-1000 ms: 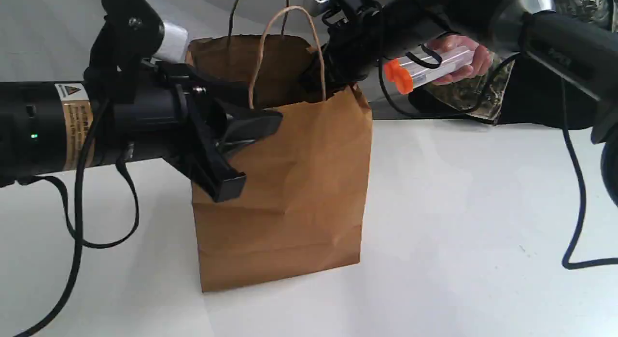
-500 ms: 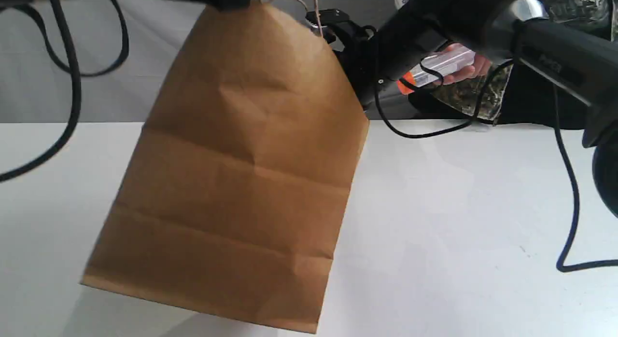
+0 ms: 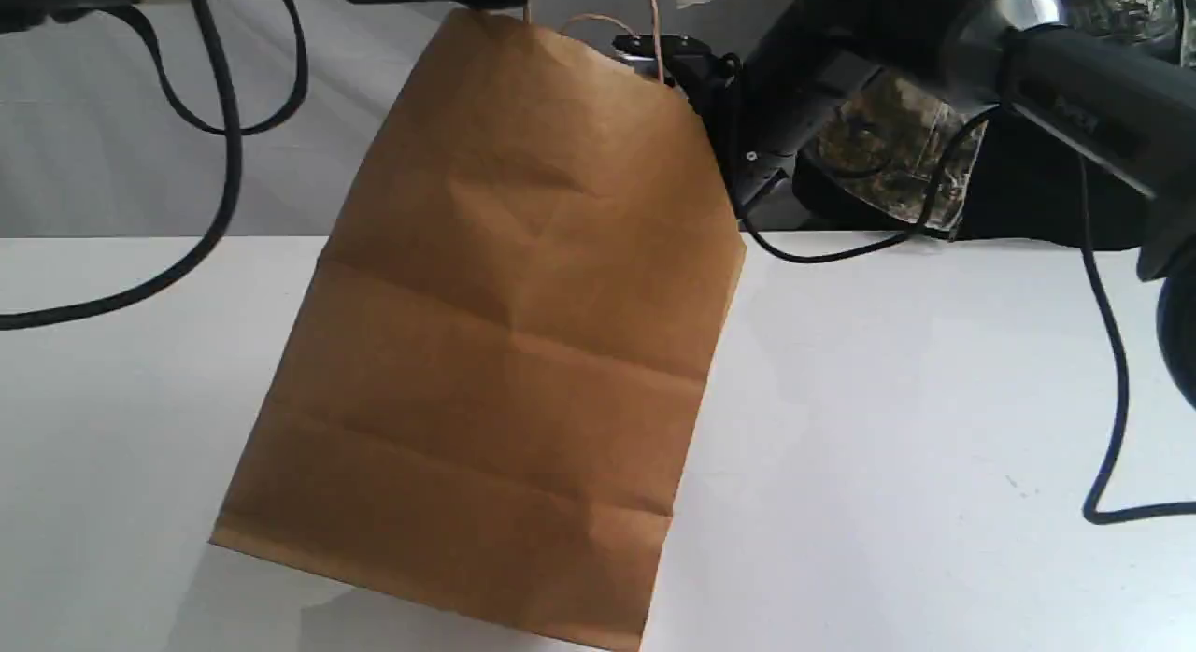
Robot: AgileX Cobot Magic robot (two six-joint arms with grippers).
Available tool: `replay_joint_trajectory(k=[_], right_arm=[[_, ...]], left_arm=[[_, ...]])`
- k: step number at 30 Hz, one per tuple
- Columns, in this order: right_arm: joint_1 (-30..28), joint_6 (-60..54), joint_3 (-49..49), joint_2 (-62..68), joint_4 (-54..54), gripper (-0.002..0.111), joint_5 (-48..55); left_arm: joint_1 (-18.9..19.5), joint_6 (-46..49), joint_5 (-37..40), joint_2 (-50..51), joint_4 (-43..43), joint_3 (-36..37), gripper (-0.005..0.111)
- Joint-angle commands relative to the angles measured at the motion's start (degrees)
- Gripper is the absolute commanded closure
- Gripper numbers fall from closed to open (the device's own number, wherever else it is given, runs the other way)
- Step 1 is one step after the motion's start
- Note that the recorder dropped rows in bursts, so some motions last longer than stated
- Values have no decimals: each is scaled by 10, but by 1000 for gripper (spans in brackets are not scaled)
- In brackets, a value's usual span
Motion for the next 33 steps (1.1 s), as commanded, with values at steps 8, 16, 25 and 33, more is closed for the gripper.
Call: replay_joint_trajectory(k=[8,16,25,33], right_arm=[[-1,8,2,-2,-24,108,-25],[-1,9,2,-2,-32,108,-28],[-1,9,2,-2,-65,108,-54],[-1,8,2,-23,-92,108,-143]], left_arm=[[-3,-3,13,3,-10,-5,107],[-3,0,13,3,-10,-5,107],[-3,13,16,0,-10,-5,107],[-3,32,9,-14,-10,13,107]])
